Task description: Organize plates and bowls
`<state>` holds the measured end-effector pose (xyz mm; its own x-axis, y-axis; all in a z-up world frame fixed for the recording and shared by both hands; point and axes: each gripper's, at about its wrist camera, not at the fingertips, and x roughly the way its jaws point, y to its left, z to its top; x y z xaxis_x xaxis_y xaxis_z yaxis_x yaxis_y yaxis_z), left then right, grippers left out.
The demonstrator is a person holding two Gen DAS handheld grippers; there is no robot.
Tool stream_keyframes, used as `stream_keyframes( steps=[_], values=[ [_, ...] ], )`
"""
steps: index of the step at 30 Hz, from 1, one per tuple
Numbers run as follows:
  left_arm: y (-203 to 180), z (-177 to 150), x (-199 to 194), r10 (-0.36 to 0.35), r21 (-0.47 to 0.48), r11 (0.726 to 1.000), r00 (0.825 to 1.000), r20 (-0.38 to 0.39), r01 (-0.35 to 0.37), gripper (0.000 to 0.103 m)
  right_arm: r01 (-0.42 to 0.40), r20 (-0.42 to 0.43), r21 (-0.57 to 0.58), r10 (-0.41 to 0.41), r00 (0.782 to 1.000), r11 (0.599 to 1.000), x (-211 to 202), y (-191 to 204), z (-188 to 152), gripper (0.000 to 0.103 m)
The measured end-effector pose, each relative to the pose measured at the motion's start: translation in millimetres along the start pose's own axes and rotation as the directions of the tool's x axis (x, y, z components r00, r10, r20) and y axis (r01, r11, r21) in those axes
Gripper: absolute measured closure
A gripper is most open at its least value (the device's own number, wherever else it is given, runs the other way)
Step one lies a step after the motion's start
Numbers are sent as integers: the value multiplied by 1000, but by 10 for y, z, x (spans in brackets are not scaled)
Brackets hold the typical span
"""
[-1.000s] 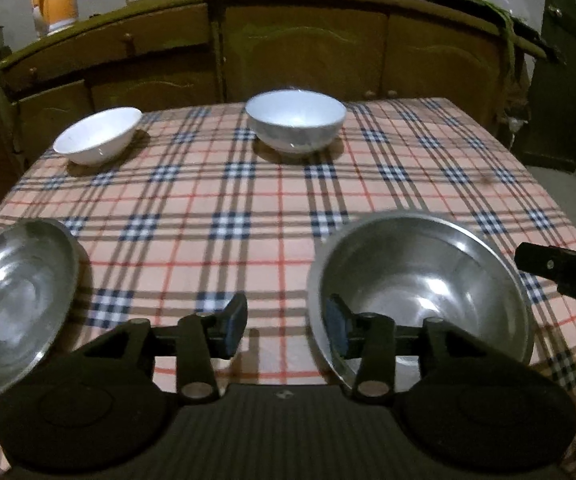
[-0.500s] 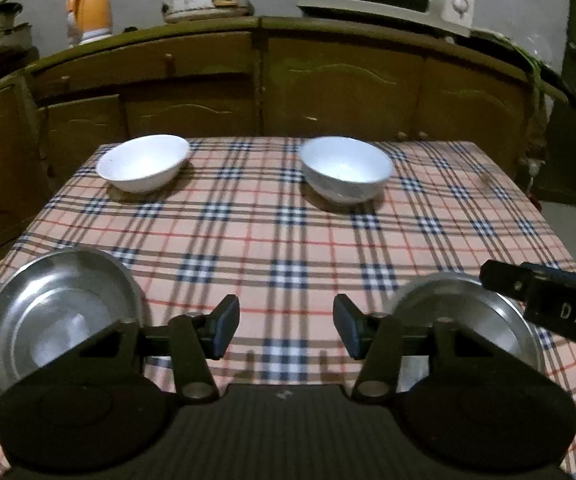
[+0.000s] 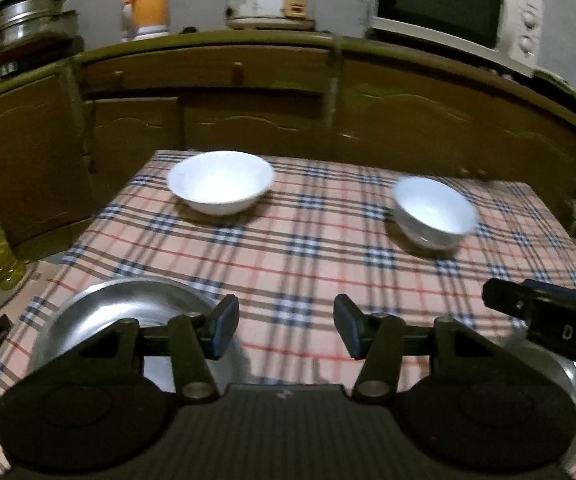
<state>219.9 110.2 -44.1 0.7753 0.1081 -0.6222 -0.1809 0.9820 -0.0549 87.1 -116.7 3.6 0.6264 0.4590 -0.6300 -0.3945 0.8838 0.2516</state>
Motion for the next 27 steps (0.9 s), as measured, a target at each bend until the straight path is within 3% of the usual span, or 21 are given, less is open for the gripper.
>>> stream_keyframes(
  steps=[10, 14, 27],
  values=[
    [748, 577, 457, 112, -76, 991, 994, 14, -111, 42, -84, -10, -26, 84, 996, 996, 720, 444, 503, 47],
    [949, 812, 787, 145, -57, 988, 989, 1, -145, 40, -109, -30, -26, 109, 994, 994, 1119, 594, 677, 46],
    [1384, 1130, 1807, 124, -121, 984, 989, -79, -133, 36, -145, -138, 20, 146, 980, 989, 2384, 887, 840, 41]
  ],
)
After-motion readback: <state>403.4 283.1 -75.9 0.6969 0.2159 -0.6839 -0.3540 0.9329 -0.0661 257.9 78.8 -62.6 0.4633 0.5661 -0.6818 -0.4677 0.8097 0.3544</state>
